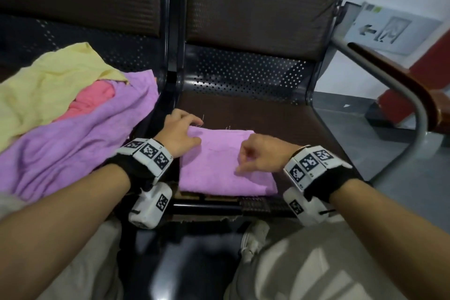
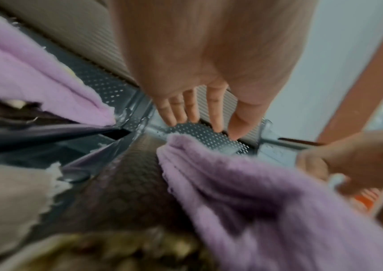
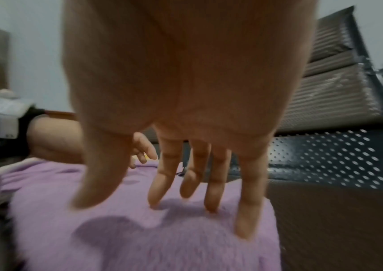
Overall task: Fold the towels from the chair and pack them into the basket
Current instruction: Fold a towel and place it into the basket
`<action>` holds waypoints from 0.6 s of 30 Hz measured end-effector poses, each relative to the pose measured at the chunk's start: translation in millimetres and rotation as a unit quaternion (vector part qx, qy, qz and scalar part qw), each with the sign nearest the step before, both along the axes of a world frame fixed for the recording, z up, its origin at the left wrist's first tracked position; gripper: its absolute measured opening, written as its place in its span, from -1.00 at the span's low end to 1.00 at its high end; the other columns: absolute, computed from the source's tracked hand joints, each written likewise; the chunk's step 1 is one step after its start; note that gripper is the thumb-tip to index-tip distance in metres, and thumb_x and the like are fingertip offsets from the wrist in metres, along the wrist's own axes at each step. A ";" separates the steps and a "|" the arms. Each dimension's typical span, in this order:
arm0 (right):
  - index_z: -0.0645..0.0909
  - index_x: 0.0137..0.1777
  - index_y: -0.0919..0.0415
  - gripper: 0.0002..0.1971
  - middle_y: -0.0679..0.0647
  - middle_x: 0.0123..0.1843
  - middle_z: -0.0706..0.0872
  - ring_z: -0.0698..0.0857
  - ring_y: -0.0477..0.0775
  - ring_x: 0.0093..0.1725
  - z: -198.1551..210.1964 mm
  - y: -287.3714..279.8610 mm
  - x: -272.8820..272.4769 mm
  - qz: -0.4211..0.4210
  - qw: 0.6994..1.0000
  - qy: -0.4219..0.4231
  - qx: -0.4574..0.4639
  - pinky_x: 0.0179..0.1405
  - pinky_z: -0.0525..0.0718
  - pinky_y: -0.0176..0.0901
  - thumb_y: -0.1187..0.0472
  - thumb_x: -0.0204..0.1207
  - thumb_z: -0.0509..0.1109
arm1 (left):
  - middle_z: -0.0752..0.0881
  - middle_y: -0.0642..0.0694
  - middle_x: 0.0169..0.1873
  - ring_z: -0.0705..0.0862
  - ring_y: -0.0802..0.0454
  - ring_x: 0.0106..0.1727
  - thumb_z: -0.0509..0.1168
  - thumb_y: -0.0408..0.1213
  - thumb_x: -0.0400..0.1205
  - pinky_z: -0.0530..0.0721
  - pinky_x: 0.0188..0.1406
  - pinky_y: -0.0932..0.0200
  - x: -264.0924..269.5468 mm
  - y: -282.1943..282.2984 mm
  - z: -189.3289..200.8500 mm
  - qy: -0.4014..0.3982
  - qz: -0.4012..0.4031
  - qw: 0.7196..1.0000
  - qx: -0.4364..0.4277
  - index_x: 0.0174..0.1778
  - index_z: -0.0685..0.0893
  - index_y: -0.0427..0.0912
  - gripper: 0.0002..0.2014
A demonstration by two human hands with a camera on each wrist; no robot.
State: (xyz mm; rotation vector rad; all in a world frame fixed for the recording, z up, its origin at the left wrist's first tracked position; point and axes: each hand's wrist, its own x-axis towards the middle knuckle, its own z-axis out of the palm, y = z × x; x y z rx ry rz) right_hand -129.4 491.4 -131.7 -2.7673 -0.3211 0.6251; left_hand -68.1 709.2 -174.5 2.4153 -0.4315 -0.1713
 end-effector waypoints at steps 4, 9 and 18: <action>0.45 0.25 0.05 -0.35 0.05 0.22 0.45 0.52 0.11 0.16 -6.2 7.0 -22.5 0.073 0.989 0.059 -0.117 0.18 0.59 -0.01 0.00 0.21 0.67 | 0.57 -0.12 0.00 0.57 0.02 0.02 0.42 -0.11 0.53 0.52 0.28 0.07 -38.1 0.4 8.1 0.018 -0.173 0.983 0.054 0.07 0.70 -0.09 -0.76; 0.55 0.27 0.22 -0.60 0.19 0.24 0.61 0.57 0.18 0.23 -6.5 2.8 -36.9 0.067 0.994 -0.053 -0.065 0.14 0.47 -0.17 0.31 0.41 0.42 | 0.44 -0.04 0.24 0.37 0.05 0.36 0.38 0.22 0.44 0.30 0.48 0.16 -60.9 5.2 4.3 0.014 -0.224 0.954 0.199 0.46 0.48 -0.02 -0.30; 0.64 0.18 0.09 -0.71 0.07 0.10 0.72 0.65 0.12 0.09 22.4 -15.0 -13.4 0.004 0.996 -0.081 -0.035 0.01 0.50 -0.22 0.19 0.44 0.42 | 0.60 -0.04 -0.27 0.59 -0.06 -0.16 0.22 -0.28 0.59 0.57 -0.09 0.09 -35.0 8.6 41.1 0.008 -0.210 0.959 0.189 -0.21 0.54 -0.13 -0.93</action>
